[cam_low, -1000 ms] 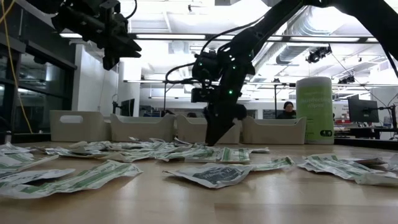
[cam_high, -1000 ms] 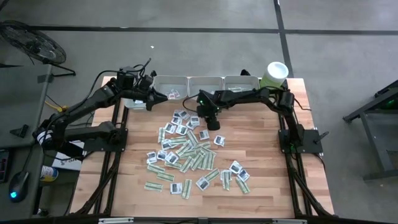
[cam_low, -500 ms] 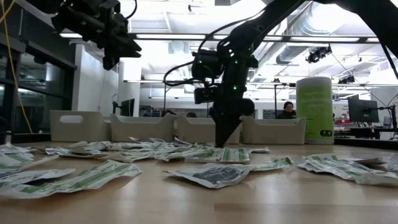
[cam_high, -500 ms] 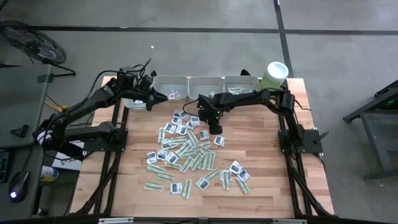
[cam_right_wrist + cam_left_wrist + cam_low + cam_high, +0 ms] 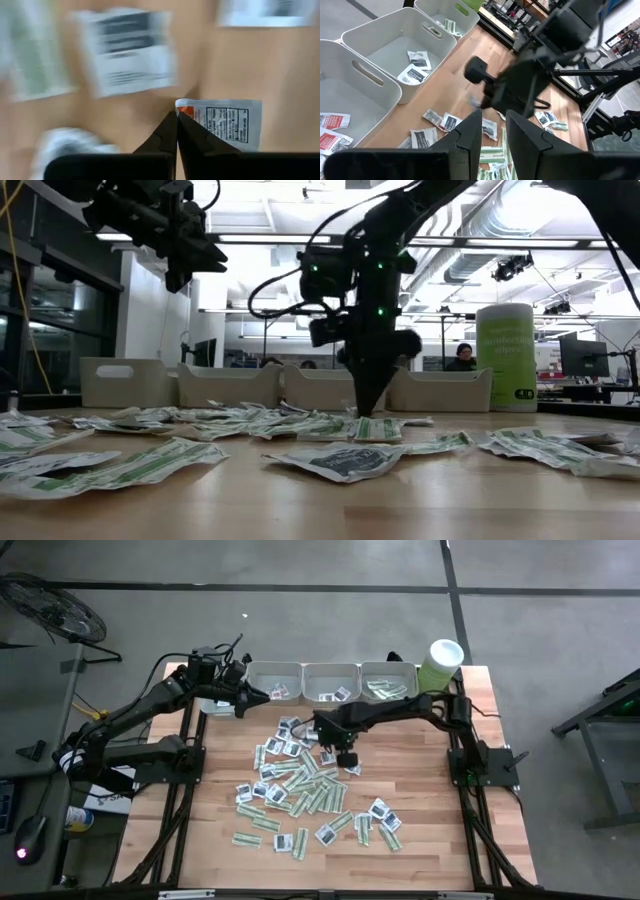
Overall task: Pick & Place First Aid Supplies
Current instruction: Put the orange ointment pack into the middle left gray bin
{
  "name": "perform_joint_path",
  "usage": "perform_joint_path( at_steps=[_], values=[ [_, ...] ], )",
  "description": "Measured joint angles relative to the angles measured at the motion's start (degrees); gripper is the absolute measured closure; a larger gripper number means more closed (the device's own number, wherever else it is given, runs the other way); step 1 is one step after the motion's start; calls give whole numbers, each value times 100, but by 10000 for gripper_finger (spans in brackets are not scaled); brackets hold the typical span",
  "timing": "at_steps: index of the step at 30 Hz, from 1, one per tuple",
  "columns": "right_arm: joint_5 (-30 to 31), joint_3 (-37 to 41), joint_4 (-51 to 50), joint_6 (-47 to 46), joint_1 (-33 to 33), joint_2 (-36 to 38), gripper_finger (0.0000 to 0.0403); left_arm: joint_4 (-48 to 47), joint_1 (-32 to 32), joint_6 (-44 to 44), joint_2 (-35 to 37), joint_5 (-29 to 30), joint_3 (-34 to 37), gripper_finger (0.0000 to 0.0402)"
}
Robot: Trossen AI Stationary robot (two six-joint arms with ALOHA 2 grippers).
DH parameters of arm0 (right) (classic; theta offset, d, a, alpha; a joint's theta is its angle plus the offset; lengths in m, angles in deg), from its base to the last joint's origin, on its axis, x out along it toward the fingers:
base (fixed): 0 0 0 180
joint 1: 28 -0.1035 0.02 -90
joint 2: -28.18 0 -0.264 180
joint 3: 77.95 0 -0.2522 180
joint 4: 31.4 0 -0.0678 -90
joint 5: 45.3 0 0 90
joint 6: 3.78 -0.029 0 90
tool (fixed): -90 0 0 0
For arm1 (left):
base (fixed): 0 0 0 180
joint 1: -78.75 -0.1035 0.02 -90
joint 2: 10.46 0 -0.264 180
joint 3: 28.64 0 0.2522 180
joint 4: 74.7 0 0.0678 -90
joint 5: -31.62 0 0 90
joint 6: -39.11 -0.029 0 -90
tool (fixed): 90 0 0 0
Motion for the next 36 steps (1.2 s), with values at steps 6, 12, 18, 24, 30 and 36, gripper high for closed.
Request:
perform_joint_path(
  at_steps=[6,12,18,24,30,36],
  values=[
    [-952,-716,-170,-303,-23,421,402,38,0,-58,-60,12,0,314],
    [-2413,-1486,-206,-507,104,702,402,147,168,-510,-180,-164,-4,314],
    [-3932,-2345,-127,-701,312,712,403,1031,671,-1015,-352,-633,-3,314],
    [-4835,-2970,-29,-711,392,730,403,1832,1064,-1256,-417,-1059,-4,314],
    [-5462,-3104,590,-811,399,730,403,2496,1343,-1274,-417,-1193,-4,314],
    [-5701,-3104,1072,-938,399,730,403,3034,1591,-1254,-417,-1494,-2,314]
  ],
)
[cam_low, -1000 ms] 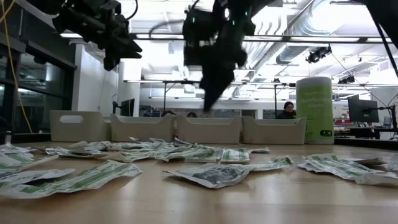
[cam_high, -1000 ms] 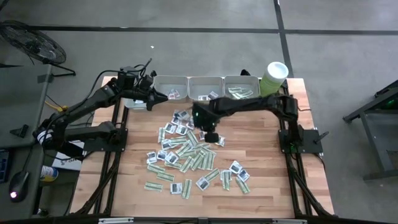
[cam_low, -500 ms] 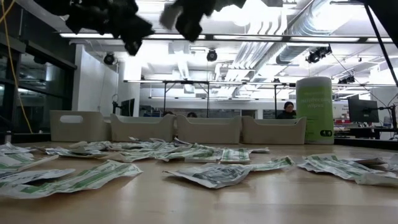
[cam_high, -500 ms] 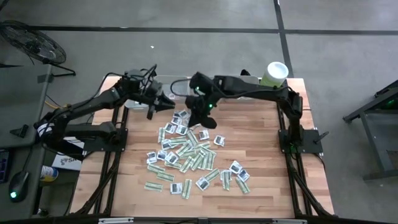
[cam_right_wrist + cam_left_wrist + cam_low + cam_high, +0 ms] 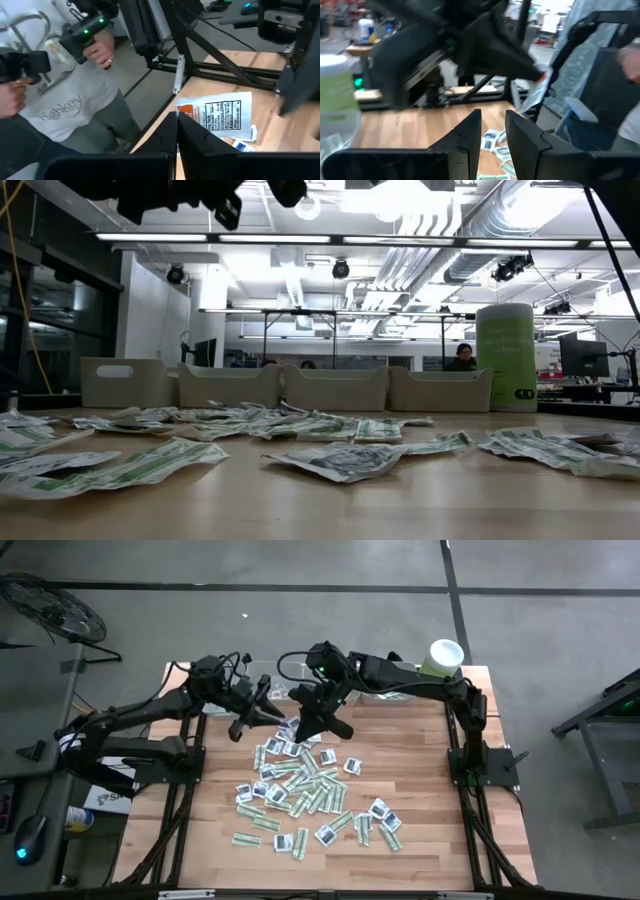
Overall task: Pick & Place First Aid Supplies
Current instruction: Put the orange ointment pack into the middle left gray bin
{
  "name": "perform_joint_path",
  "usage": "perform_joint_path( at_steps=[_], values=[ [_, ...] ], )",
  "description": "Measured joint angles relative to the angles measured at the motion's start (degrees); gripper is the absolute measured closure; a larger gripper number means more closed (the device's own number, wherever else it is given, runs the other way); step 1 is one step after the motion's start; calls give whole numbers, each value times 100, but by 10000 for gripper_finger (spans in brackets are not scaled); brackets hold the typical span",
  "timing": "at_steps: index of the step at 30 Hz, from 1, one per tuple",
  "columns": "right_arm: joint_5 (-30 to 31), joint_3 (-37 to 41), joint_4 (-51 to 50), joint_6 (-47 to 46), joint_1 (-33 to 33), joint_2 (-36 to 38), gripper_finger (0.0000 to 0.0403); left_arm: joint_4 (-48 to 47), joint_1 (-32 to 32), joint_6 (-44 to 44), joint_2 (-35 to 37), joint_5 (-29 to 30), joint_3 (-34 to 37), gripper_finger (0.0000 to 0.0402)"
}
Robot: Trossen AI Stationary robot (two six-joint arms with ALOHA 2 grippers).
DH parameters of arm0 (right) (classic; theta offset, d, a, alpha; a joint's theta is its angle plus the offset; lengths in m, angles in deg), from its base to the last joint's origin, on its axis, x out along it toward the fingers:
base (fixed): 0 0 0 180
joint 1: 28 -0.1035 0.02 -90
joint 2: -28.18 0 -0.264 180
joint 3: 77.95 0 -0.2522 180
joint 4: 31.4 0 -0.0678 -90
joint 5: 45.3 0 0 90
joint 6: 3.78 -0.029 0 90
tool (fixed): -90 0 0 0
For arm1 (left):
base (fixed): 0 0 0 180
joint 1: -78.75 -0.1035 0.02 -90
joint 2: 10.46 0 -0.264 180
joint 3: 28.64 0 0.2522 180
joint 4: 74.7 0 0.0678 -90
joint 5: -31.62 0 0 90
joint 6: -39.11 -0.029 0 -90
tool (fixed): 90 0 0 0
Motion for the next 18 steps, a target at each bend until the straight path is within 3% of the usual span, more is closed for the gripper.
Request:
perform_joint_path(
  at_steps=[8,18],
  values=[
    [-311,0,294,-56,2,0,403,78,222,52,2,-326,0,314],
    [-387,0,494,-53,0,0,403,458,293,200,4,-199,0,314]
  ],
)
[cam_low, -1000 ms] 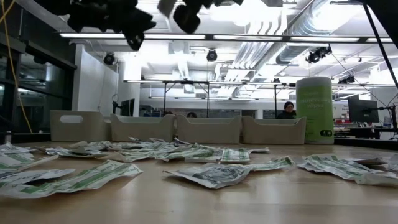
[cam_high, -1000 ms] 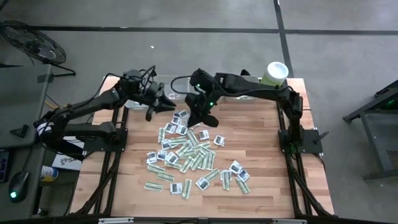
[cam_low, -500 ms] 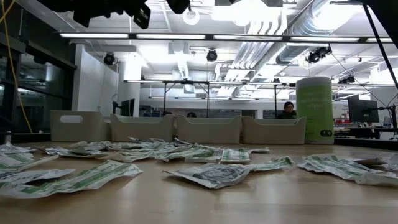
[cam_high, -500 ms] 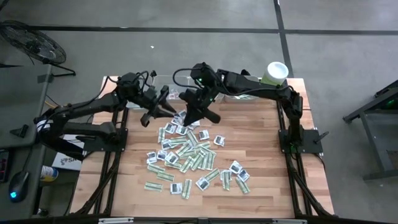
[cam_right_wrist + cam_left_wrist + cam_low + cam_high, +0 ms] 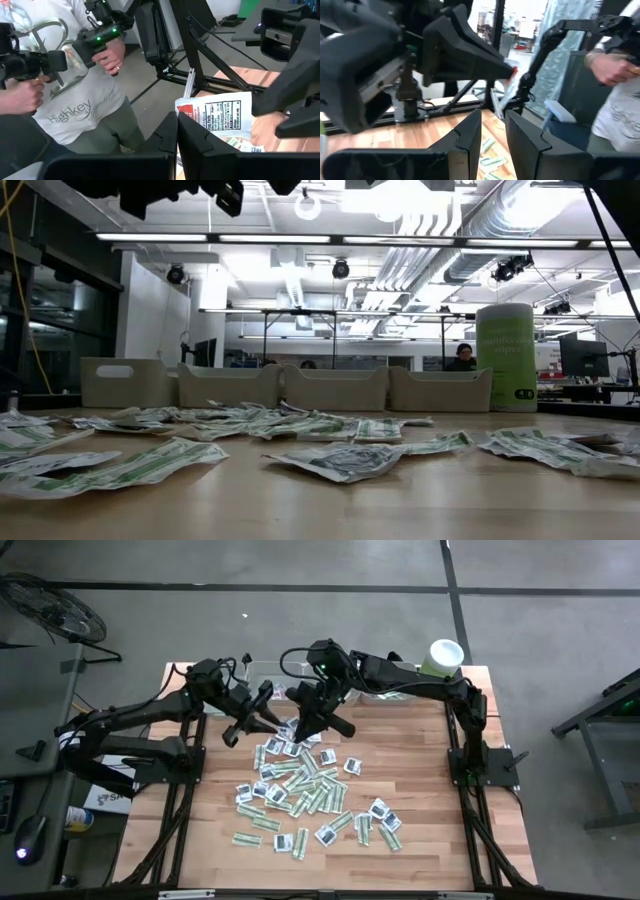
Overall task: Pick & Place First Aid Supplies
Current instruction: Put the orange ointment pack into the middle left gray bin
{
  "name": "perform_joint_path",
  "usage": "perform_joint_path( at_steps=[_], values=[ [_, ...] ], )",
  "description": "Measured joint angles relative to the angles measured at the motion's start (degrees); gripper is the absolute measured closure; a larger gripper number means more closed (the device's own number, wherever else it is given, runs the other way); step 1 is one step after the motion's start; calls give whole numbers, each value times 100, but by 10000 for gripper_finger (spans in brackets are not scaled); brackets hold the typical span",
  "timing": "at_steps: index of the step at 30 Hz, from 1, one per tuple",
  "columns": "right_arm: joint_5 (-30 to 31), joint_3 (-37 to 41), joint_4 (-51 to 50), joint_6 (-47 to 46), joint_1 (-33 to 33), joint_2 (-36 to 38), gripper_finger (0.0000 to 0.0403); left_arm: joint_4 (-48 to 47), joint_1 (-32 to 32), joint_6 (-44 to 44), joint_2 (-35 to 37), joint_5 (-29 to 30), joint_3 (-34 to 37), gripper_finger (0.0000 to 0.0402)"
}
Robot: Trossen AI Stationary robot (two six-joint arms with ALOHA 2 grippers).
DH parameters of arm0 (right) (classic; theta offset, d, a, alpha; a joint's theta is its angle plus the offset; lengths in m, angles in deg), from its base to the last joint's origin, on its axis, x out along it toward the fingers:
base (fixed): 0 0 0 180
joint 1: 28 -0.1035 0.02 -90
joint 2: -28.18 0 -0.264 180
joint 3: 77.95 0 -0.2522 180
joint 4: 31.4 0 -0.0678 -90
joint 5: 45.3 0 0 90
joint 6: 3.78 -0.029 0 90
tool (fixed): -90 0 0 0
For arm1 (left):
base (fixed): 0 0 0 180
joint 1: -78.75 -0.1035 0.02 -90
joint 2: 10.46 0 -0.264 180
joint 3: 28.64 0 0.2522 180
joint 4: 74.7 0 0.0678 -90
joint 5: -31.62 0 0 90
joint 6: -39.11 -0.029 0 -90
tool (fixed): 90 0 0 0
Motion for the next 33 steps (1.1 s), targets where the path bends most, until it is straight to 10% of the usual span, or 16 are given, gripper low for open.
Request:
perform_joint_path(
  at_steps=[33],
  values=[
    [832,0,113,-43,339,0,403,214,-1,447,0,-490,0,314]
  ],
)
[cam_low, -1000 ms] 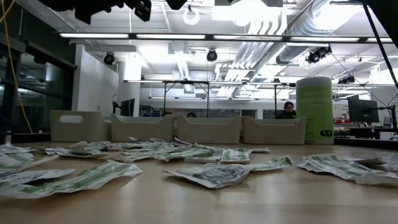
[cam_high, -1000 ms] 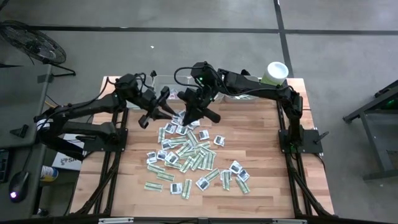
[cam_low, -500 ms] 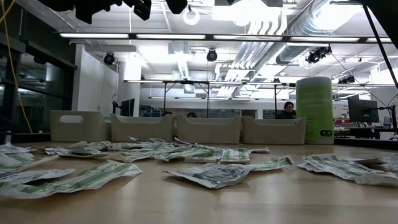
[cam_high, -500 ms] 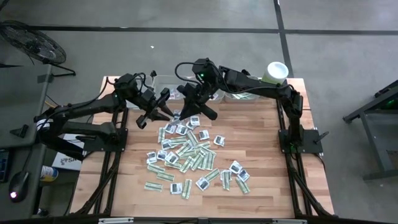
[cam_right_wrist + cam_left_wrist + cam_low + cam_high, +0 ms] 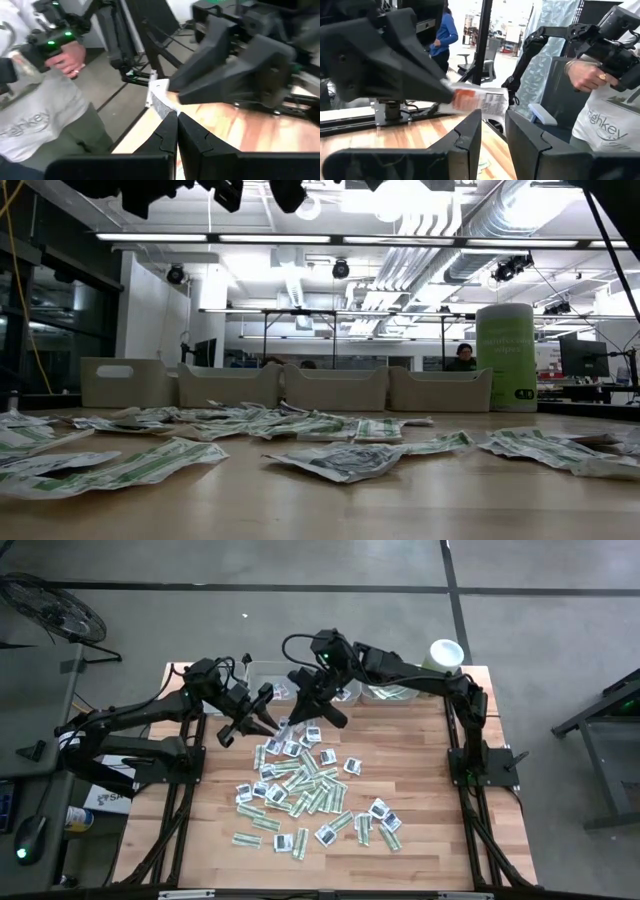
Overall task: Pick & Place First Aid Supplies
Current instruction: Put the orange ointment pack into the middle left gray bin
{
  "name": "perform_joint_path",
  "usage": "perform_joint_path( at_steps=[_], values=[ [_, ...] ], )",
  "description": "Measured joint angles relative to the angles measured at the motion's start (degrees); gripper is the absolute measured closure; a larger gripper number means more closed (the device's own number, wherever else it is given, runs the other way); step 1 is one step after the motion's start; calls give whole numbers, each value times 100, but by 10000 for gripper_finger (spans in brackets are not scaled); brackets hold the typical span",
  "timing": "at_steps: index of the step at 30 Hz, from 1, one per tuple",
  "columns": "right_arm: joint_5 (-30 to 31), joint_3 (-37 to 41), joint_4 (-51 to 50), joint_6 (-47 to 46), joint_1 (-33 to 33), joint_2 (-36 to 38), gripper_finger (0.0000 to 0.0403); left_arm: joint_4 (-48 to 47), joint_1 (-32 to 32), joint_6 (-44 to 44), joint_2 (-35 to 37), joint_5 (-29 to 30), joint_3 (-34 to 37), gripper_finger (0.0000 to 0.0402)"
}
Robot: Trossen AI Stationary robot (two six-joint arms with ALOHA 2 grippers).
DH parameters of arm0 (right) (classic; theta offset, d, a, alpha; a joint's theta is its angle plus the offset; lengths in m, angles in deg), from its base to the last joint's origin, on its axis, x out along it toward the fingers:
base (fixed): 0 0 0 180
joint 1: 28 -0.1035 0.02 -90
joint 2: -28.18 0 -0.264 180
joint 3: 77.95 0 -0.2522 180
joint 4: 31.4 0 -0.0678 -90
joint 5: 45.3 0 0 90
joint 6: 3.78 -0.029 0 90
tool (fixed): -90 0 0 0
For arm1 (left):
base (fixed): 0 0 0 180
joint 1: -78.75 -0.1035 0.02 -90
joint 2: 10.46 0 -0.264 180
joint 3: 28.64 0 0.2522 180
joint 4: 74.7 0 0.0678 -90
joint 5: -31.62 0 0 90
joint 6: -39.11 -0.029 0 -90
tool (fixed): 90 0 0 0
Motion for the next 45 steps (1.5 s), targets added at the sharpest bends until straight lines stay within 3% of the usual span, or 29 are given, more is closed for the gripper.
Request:
perform_joint_path(
  at_steps=[10,14,20,25,30,33,36,43,45],
  values=[
    [339,0,2,28,93,2,403,-42,-8,44,0,-90,0,314],
    [433,0,2,33,89,2,403,-42,-7,35,0,389,0,314],
    [971,0,166,17,45,2,403,-44,-9,-11,0,995,0,314],
    [1679,0,248,-103,43,3,403,-75,-13,-15,0,1029,0,314],
    [2003,0,22,-110,63,33,403,-150,-13,-17,0,1114,0,314],
    [2608,0,-334,-38,61,182,403,-322,-13,-20,-2,1346,1,314],
    [3130,0,-617,32,62,432,403,-578,-13,-212,-2,1719,2,314],
    [4659,-2,-683,-488,-181,662,403,-988,-11,-531,-2,3550,4,314],
    [5075,17,-659,-463,-307,620,403,-952,-11,-548,-2,3802,4,314]
  ],
)
